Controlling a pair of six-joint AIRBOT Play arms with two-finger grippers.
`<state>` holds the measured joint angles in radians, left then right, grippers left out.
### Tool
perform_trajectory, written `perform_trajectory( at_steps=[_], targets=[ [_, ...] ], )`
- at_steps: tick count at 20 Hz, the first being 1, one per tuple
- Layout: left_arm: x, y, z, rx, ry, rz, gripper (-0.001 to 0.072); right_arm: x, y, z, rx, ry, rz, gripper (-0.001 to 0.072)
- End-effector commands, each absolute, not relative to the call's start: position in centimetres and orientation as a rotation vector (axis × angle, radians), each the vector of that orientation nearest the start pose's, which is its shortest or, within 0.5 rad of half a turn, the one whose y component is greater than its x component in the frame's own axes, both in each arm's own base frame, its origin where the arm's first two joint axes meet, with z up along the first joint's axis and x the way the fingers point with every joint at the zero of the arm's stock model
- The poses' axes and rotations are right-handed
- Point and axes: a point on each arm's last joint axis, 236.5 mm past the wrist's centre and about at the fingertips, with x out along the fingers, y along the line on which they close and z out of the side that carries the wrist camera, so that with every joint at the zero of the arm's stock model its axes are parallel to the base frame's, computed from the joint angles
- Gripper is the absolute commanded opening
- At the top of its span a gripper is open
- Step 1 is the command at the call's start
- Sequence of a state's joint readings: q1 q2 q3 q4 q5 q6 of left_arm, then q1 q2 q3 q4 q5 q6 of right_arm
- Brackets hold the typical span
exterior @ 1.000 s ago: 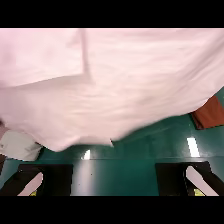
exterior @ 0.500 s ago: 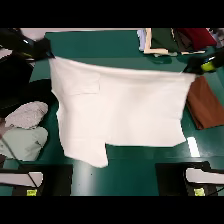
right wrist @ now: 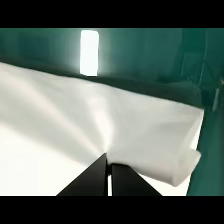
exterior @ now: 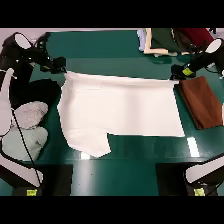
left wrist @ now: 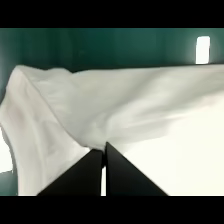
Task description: Fold the shirts.
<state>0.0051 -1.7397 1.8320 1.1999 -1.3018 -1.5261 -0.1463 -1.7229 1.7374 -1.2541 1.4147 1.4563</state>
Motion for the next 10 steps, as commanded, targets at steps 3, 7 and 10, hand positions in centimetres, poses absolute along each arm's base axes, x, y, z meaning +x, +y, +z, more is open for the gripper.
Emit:
perform_trajectory(
  at_steps=[3,7,10],
  targets=[
    [46.9,-7.9,-1.4,-0.262,1.405,-0.278,0.0019,43.9,0.1,-1.9,0.257,1.458,0.155,0.0017],
    [44.4,-6.4,-4.9,-0.265,1.512,-0.185,0.0190,42.9,0.6,-2.5,0.279,1.478,0.164,0.0056],
    [43.7,-4.6,-3.3,-0.218,1.510,-0.115,0.0539,42.3,0.5,-0.5,0.269,1.498,0.180,0.0395]
  ],
)
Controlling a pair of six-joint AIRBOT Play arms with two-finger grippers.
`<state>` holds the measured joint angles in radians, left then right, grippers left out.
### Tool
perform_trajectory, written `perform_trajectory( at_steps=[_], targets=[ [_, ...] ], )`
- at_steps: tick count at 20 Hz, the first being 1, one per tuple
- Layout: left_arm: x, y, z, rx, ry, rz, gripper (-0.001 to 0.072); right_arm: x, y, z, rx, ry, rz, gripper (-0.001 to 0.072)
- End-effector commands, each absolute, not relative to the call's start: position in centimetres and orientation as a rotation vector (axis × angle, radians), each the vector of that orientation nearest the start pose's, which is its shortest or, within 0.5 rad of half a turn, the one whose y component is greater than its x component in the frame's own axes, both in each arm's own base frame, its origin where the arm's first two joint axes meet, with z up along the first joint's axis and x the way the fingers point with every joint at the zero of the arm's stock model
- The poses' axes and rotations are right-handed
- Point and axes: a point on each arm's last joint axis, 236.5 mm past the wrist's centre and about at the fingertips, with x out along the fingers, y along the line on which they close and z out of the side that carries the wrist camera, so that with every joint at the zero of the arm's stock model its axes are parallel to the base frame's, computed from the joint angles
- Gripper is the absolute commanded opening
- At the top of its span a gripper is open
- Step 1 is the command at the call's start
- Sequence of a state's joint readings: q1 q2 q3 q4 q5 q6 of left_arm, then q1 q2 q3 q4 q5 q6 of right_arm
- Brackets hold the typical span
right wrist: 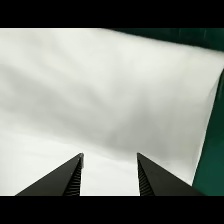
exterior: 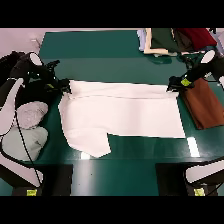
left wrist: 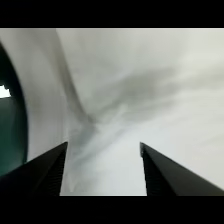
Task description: Fold the shirts.
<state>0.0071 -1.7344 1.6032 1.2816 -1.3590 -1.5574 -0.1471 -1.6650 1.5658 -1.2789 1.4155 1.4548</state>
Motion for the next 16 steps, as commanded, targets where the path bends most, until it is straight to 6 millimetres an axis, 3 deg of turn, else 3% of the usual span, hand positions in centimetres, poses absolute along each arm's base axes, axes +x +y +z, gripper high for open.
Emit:
perform_trajectory(
  at_steps=[1,3,5,10,13,16],
  targets=[
    [43.3,-4.4,-1.8,-0.193,1.491,-0.118,0.0539,41.9,0.5,0.5,0.265,1.503,0.189,0.0394],
    [41.6,-3.8,0.6,-0.168,1.435,-0.100,0.0539,40.6,0.7,2.6,0.242,1.470,0.202,0.0386],
    [37.7,-3.9,1.2,-0.176,1.430,-0.100,0.0538,38.8,1.0,4.3,0.229,1.428,0.203,0.0386],
    [25.2,-5.3,-2.7,-0.278,1.525,-0.090,0.0539,36.5,1.5,6.8,0.213,1.281,0.179,0.0386],
    [20.8,-8.8,-5.0,-0.453,1.556,-0.158,0.0539,35.7,1.6,6.9,0.213,1.261,0.173,0.0386],
    [18.5,-11.3,-6.6,-0.585,1.593,-0.208,0.0538,35.4,1.7,7.0,0.213,1.259,0.174,0.0386]
  ],
)
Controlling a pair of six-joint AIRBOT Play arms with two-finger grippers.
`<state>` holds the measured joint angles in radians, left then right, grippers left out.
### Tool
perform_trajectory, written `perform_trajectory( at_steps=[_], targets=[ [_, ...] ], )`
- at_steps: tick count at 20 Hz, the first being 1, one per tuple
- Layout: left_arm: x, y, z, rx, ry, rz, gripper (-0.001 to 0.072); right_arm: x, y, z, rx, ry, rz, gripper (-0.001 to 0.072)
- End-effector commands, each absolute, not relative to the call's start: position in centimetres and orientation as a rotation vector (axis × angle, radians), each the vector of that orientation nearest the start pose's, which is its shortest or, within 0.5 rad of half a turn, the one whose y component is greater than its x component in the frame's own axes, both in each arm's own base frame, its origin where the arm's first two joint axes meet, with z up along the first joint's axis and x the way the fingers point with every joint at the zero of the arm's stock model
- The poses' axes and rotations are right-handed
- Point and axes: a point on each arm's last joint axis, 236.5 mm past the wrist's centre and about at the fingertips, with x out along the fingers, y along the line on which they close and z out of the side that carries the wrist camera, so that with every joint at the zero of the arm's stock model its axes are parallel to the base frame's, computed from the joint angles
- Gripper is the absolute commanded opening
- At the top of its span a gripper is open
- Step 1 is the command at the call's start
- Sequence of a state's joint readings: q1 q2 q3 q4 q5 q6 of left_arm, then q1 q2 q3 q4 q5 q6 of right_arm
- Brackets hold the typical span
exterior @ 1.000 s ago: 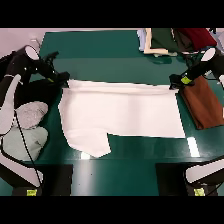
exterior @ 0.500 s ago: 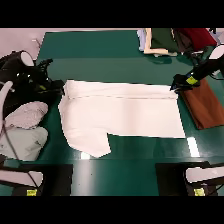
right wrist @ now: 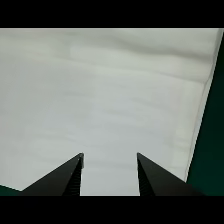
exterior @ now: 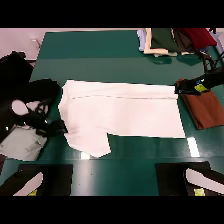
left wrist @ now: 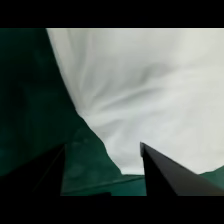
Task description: Fold the shirts.
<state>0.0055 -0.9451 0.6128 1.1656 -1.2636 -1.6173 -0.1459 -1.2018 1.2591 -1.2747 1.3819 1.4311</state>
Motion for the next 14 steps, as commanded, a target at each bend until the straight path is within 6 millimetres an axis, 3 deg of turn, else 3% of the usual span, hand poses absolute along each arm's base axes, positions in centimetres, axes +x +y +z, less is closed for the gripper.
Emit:
perform_trajectory(
  at_steps=[1,5,6,7,8,11,14],
  targets=[
    [18.4,-11.4,-7.1,-0.597,1.591,-0.206,0.0538,35.3,1.7,7.0,0.213,1.261,0.174,0.0386],
    [19.5,-13.0,-7.1,-0.673,1.522,-0.255,0.0535,35.2,1.7,7.0,0.214,1.267,0.176,0.0386],
    [19.7,-13.2,-6.9,-0.686,1.514,-0.264,0.0374,34.7,1.7,6.8,0.214,1.287,0.179,0.0385],
    [19.7,-13.3,-6.8,-0.672,1.508,-0.281,0.0110,34.0,1.5,6.6,0.220,1.317,0.179,0.0386],
    [19.8,-13.2,-6.8,-0.668,1.506,-0.279,0.0019,33.1,1.1,6.5,0.221,1.352,0.183,0.0386],
    [20.9,-12.9,-5.6,-0.638,1.468,-0.291,0.0018,29.8,-1.9,4.2,0.314,1.436,0.105,0.0386],
    [22.0,-12.3,-4.4,-0.575,1.419,-0.301,0.0018,24.3,-5.2,-0.9,0.464,1.537,0.003,0.0391]
  ],
)
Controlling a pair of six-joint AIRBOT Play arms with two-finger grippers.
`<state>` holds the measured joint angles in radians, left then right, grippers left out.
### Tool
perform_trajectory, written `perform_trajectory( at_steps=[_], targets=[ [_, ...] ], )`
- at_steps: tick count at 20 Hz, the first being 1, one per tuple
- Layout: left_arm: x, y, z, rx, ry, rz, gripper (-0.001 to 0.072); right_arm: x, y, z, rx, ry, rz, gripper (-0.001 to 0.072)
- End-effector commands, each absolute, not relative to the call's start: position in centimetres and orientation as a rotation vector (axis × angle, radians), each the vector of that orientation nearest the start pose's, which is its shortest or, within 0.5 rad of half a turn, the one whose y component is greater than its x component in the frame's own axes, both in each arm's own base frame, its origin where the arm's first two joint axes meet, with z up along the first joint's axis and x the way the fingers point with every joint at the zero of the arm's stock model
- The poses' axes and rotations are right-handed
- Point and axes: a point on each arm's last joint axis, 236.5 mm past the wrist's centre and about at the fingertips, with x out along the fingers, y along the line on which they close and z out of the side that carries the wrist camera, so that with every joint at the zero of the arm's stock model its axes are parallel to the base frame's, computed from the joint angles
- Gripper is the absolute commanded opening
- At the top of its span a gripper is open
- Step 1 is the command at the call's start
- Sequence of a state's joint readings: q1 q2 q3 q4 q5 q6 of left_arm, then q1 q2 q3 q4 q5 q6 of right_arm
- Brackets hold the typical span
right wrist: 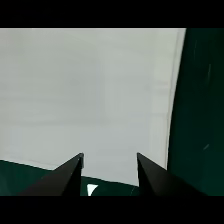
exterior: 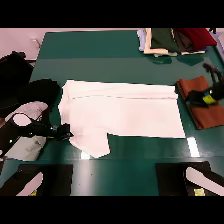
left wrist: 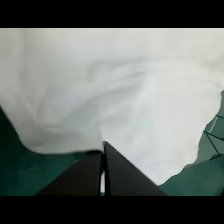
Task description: Fold the shirts.
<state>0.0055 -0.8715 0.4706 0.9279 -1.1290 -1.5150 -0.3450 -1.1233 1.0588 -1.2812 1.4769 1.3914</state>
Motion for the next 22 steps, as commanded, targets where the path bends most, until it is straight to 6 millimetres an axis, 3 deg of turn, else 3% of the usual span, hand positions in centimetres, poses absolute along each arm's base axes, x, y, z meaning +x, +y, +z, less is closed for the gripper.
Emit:
perform_trajectory(
  at_steps=[1,4,6,10,11,12,14,16,19,22],
  targets=[
    [22.4,-12.2,-3.9,-0.556,1.394,-0.315,0.0018,22.2,-6.0,-2.8,0.558,1.574,-0.044,0.0438],
    [23.1,-12.1,-3.5,-0.547,1.366,-0.310,0.0018,18.3,-5.7,-6.8,0.846,1.639,-0.087,0.0461],
    [23.1,-11.9,-3.6,-0.540,1.366,-0.306,0.0018,18.3,-4.6,-8.3,0.967,1.622,-0.073,0.0460],
    [23.2,-11.9,-3.6,-0.538,1.366,-0.305,0.0018,19.4,-2.9,-9.6,0.952,1.617,-0.031,0.0446],
    [23.1,-11.8,-3.6,-0.536,1.367,-0.305,0.0018,19.9,-2.4,-9.7,0.933,1.611,-0.016,0.0408],
    [23.1,-11.9,-3.6,-0.536,1.368,-0.306,0.0018,20.4,-2.1,-9.7,0.894,1.611,-0.002,0.0321],
    [22.8,-11.8,-3.2,-0.518,1.386,-0.316,0.0017,21.4,-1.2,-9.4,0.815,1.619,0.042,0.0145],
    [22.4,-11.8,-2.4,-0.489,1.409,-0.337,0.0017,22.3,-0.7,-8.2,0.737,1.629,0.093,0.0019],
    [21.0,-11.0,-0.4,-0.425,1.374,-0.334,0.0016,21.3,-1.2,-6.0,0.556,1.696,0.131,0.0018],
    [17.7,-11.1,1.7,-0.426,1.396,-0.344,0.0016,20.3,-3.1,-3.6,0.370,1.649,0.055,0.0018]
  ],
)
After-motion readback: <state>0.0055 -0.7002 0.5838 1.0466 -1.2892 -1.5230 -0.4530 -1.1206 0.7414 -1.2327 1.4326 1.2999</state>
